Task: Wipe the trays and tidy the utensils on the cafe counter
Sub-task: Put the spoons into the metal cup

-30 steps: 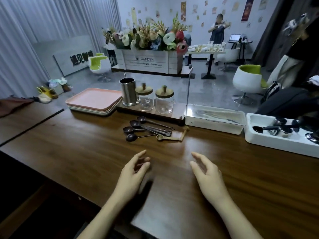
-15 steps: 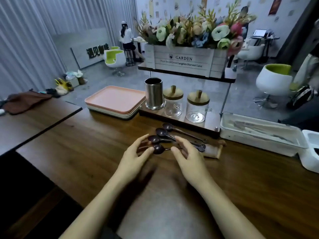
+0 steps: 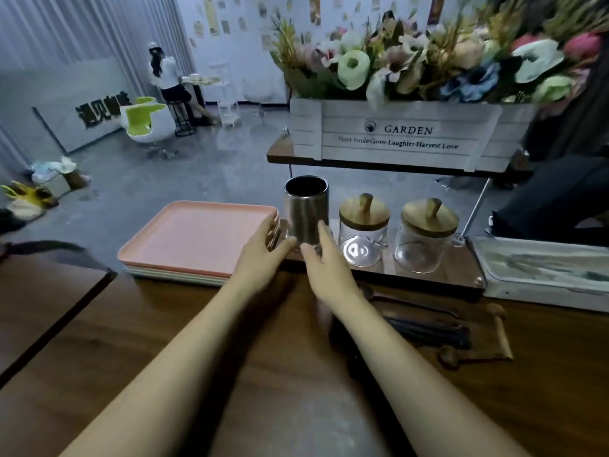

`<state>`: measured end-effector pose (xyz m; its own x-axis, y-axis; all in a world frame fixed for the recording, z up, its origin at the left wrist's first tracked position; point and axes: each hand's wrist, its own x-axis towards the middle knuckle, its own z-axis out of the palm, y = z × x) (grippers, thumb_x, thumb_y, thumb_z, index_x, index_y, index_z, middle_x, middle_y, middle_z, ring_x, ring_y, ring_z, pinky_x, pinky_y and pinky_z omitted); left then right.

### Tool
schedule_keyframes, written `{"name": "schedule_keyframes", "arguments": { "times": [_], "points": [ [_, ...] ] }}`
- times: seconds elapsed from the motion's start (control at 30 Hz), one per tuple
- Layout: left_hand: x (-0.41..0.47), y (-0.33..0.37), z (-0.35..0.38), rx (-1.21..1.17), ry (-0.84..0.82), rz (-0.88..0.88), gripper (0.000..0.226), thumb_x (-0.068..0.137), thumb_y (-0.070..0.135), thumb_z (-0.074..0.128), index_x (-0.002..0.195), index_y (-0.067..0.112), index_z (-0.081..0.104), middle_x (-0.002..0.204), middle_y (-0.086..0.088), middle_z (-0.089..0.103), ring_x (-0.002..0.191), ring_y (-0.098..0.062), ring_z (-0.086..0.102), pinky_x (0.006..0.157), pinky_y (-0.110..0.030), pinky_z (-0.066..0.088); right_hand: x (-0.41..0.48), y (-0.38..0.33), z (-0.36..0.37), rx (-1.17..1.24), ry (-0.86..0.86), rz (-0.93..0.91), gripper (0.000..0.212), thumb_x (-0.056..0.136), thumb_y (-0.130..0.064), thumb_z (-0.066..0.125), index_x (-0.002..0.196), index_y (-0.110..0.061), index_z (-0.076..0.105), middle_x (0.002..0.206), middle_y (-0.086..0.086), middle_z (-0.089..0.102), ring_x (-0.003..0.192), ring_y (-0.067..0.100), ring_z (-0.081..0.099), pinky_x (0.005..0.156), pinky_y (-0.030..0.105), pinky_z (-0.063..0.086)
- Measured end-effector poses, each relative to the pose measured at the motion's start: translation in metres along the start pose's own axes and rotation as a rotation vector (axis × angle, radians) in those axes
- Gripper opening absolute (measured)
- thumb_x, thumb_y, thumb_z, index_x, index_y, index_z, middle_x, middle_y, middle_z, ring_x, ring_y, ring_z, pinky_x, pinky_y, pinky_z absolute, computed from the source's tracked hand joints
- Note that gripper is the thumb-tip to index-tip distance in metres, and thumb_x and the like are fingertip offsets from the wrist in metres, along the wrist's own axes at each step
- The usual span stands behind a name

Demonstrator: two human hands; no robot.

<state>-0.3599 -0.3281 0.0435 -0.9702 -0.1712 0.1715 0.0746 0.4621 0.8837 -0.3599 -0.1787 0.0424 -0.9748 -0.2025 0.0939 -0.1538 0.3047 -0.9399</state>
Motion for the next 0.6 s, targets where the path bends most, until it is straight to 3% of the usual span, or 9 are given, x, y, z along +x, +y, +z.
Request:
{"name": "schedule_keyframes", "arguments": {
  "times": [0.1, 0.2, 0.33, 0.43, 0.6],
  "points": [
    [0.021, -0.009, 0.002, -0.032, -0.038, -0.017, 0.073, 0.098, 0.025, 0.063, 0.161, 0.024, 0.026, 0.138, 0.018, 0.046, 0.134, -0.003, 0.046, 0.12, -0.042, 0.035, 0.018, 0.002, 0.008, -0.038, 0.038, 0.061, 0.061, 0.108, -0.026, 0.035, 0.162, -0.018, 0.007, 0.169, -0.001, 0.005, 0.155, 0.015, 0.006, 0.125, 0.03, 0.008],
    [0.032, -0.006, 0.007, -0.086, -0.092, 0.013, 0.074, 0.101, 0.01, 0.058, 0.163, 0.025, 0.019, 0.149, 0.015, 0.043, 0.139, -0.006, 0.044, 0.118, -0.031, 0.035, 0.028, 0.007, 0.008, -0.005, 0.061, 0.105, 0.063, 0.108, -0.024, 0.035, 0.162, -0.022, 0.002, 0.169, -0.003, 0.003, 0.155, 0.015, 0.007, 0.125, 0.031, 0.009],
    [0.04, -0.007, 0.012, -0.12, -0.104, 0.078, 0.074, 0.095, 0.025, 0.063, 0.159, 0.031, 0.028, 0.145, 0.007, 0.057, 0.133, -0.006, 0.054, 0.116, -0.041, 0.041, 0.036, 0.006, 0.002, 0.076, 0.048, 0.109, 0.064, 0.108, -0.02, 0.037, 0.162, -0.029, 0.005, 0.167, -0.004, 0.017, 0.152, 0.016, 0.02, 0.123, 0.031, 0.018],
    [0.033, -0.004, 0.01, -0.139, -0.068, 0.1, 0.071, 0.097, 0.023, 0.063, 0.158, 0.031, 0.029, 0.14, 0.011, 0.059, 0.128, -0.003, 0.057, 0.114, -0.043, 0.045, 0.032, 0.005, 0.001, 0.117, 0.02, 0.09, 0.062, 0.107, -0.019, 0.039, 0.161, -0.033, 0.011, 0.163, -0.005, 0.028, 0.148, 0.012, 0.03, 0.123, 0.034, 0.024],
    [-0.01, 0.012, -0.002, -0.134, 0.007, 0.125, 0.074, 0.092, 0.037, 0.06, 0.158, 0.035, 0.028, 0.14, 0.013, 0.058, 0.129, -0.005, 0.056, 0.112, -0.045, 0.045, -0.004, -0.007, -0.009, 0.174, -0.036, 0.014, 0.061, 0.106, -0.014, 0.041, 0.16, -0.032, 0.019, 0.161, -0.014, 0.029, 0.143, -0.001, 0.03, 0.122, 0.026, 0.023]
  ]
}}
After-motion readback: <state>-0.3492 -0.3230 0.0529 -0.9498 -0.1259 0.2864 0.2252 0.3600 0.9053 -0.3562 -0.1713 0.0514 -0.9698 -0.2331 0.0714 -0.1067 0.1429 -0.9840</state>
